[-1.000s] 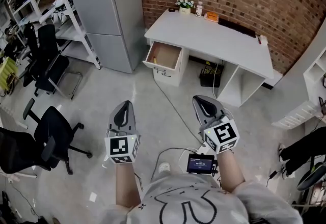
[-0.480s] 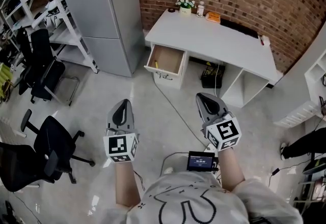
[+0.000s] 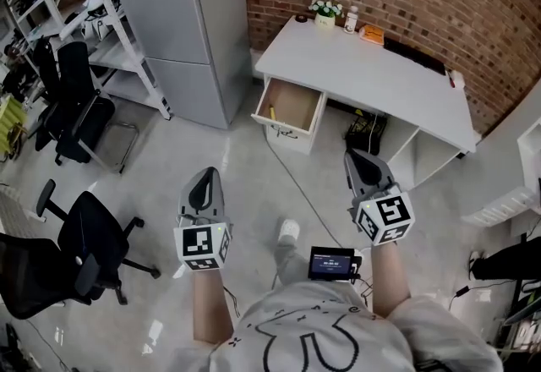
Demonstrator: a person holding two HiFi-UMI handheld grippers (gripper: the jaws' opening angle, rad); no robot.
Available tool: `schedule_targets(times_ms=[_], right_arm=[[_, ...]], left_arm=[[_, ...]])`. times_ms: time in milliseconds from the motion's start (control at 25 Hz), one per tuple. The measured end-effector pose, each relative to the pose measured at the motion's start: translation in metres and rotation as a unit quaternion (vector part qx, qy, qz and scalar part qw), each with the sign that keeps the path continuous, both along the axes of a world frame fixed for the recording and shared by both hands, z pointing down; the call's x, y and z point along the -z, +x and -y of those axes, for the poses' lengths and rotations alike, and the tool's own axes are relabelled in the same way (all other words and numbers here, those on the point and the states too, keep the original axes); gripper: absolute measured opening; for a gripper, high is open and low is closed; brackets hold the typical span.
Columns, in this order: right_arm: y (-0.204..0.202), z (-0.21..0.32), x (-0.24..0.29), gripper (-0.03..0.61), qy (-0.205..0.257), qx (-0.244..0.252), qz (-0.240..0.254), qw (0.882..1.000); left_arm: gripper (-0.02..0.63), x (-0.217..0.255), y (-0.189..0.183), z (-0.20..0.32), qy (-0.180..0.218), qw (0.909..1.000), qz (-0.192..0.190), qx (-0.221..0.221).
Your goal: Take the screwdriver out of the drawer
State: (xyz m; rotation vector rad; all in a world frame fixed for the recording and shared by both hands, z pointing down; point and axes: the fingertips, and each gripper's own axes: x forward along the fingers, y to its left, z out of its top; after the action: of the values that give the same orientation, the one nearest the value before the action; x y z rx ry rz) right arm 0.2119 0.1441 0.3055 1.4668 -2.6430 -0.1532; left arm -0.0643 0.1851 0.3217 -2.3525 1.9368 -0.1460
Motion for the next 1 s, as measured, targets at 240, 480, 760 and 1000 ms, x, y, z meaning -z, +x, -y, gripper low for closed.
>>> schedule_targets(times_ms=[240, 480, 760, 1000], right_arm=[[-0.019, 0.063, -0.004, 0.020, 0.003, 0.019, -0.016, 1.000], [-0.031, 0.142, 0.000, 0.020, -0.004, 0.020, -0.018, 1.000], [-0.044, 0.236, -0.006, 0.020, -0.020, 0.029, -0.021, 0.999], [-0.057, 0.300, -0.020, 0.020, -0.038, 0.034, -0.023, 0.998]], left_arm=[[0.012, -0.004, -0.012, 0.064, 0.001, 0.9999, -0.009, 0.011], [0.012, -0.001, -0.019, 0.140, -0.006, 0.9999, -0.002, 0.010], [0.012, -0.001, -0.040, 0.225, -0.017, 0.9996, -0.001, 0.024], [0.012, -0.014, -0.056, 0.282, -0.035, 0.9989, -0.002, 0.032]])
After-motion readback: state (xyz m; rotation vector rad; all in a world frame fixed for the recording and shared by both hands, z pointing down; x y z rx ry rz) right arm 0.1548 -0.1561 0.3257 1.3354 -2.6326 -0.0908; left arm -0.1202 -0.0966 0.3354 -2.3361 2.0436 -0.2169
